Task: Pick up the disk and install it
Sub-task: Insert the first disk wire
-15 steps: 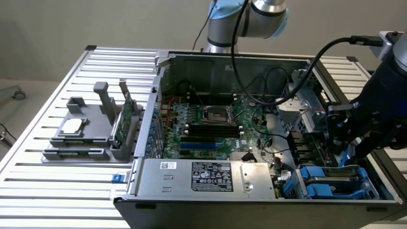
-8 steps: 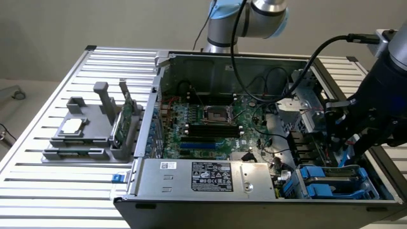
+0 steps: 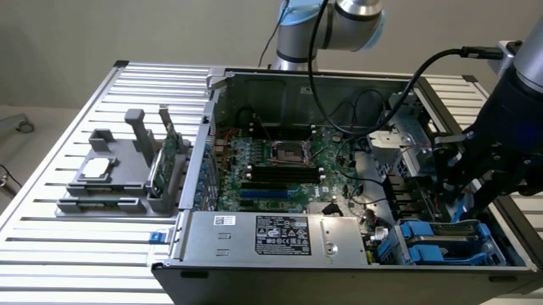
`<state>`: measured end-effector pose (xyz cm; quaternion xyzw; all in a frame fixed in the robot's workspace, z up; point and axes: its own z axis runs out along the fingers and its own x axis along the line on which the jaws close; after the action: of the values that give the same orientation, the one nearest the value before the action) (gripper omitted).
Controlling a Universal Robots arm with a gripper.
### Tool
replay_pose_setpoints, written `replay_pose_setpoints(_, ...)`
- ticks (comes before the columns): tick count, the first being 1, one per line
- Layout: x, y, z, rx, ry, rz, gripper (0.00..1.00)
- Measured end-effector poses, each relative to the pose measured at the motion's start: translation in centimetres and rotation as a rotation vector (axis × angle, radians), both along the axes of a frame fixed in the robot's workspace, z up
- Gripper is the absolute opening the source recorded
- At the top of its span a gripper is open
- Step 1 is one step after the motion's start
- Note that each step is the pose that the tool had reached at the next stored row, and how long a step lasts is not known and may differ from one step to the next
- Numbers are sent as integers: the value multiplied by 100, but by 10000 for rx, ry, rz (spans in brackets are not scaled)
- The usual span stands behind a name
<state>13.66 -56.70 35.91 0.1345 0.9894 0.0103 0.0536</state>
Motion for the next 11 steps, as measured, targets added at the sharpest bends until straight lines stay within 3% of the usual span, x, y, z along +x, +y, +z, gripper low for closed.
replay_pose_setpoints(2, 0, 3, -4, -143, -17, -39, 42)
replay_pose_setpoints(3, 0, 8, -8, -175, -21, -59, 42)
replay_pose_setpoints(11, -1, 72, -42, -216, -26, -213, 42)
